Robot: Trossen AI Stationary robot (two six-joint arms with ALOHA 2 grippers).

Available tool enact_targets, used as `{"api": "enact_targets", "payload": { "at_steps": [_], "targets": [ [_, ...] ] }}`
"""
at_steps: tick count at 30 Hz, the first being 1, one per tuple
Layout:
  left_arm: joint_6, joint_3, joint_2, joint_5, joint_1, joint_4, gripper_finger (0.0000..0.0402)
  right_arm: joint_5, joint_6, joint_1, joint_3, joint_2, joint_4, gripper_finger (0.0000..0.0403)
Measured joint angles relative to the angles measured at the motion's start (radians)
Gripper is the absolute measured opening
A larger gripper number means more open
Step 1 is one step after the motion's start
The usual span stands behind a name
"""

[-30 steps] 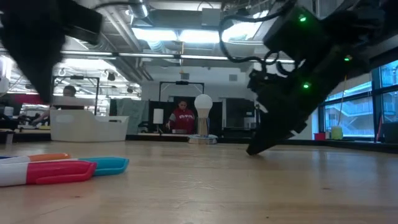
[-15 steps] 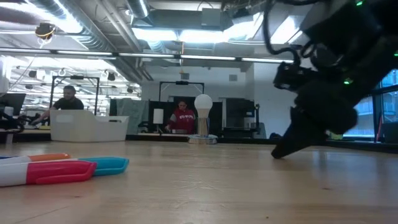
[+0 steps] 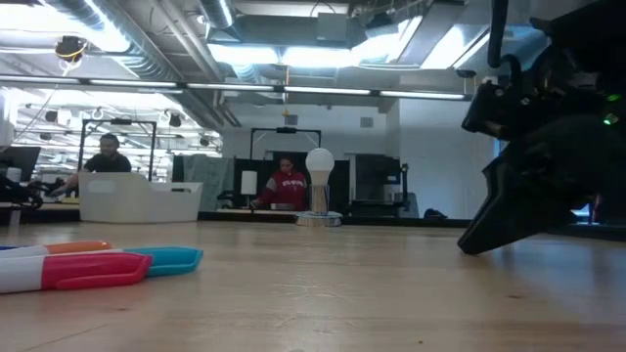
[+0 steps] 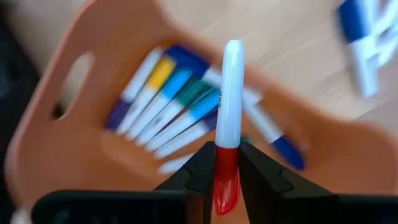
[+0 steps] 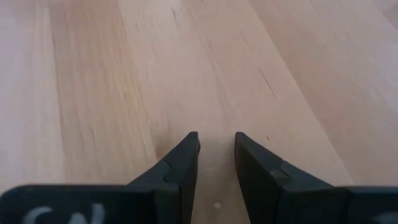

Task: Pick & Place Markers
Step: Put the red and white highlighter pen into the orange bin, then put the orange and white highlighter pen into the orange bin

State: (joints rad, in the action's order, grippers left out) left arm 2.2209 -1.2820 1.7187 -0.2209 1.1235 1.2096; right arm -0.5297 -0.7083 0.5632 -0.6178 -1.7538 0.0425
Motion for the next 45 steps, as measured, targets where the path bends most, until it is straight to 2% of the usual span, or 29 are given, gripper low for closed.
{"api": "enact_targets", "payload": {
  "at_steps": [4, 9, 21, 27, 30, 33, 36, 38, 41, 43, 45],
  "targets": [
    [-0.041, 0.0, 0.02, -0.069, -0.009, -0.026, 0.006, 0.001, 0.0, 0.008, 0.0, 0.0, -0.005, 0.0106],
    [-0.08, 0.0, 0.05, 0.044, -0.064, -0.06, 0.0065, -0.001, -0.007, 0.023, 0.0, 0.0, -0.006, 0.0106],
    [-0.076, 0.001, 0.05, 0.046, -0.099, 0.114, 0.0123, 0.001, -0.017, 0.026, 0.0, 0.0, -0.007, 0.0106],
    [-0.061, -0.008, 0.042, -0.137, -0.158, 0.156, 0.0136, 0.002, -0.024, 0.026, 0.0, 0.0, -0.007, 0.0106],
    [-0.112, -0.049, 0.042, -0.227, -0.212, 0.152, 0.0132, 0.002, -0.024, 0.026, 0.0, 0.0, -0.007, 0.0106],
    [-0.223, -0.093, 0.04, -0.34, -0.264, 0.114, 0.0124, 0.002, -0.024, 0.03, 0.0, 0.0, -0.007, 0.0106],
    [-0.407, -0.099, 0.041, -0.492, -0.313, -0.009, 0.0115, 0.0, -0.025, 0.044, 0.0, 0.0, -0.008, 0.0106],
    [-0.5, -0.1, 0.058, -0.54, -0.345, -0.076, 0.0108, -0.002, -0.028, 0.059, 0.0, 0.0, -0.011, 0.0106],
    [-0.542, -0.099, 0.122, -0.467, -0.392, -0.148, 0.0099, -0.007, -0.048, 0.081, 0.0, 0.0, -0.016, 0.0107],
    [-0.535, -0.099, 0.176, -0.344, -0.415, -0.184, 0.0094, -0.011, -0.063, 0.096, 0.0, 0.0, -0.02, 0.0107],
    [-0.531, -0.099, 0.228, -0.177, -0.435, -0.203, 0.0093, -0.013, -0.071, 0.109, 0.0, 0.0, -0.022, 0.0107]
  ]
}}
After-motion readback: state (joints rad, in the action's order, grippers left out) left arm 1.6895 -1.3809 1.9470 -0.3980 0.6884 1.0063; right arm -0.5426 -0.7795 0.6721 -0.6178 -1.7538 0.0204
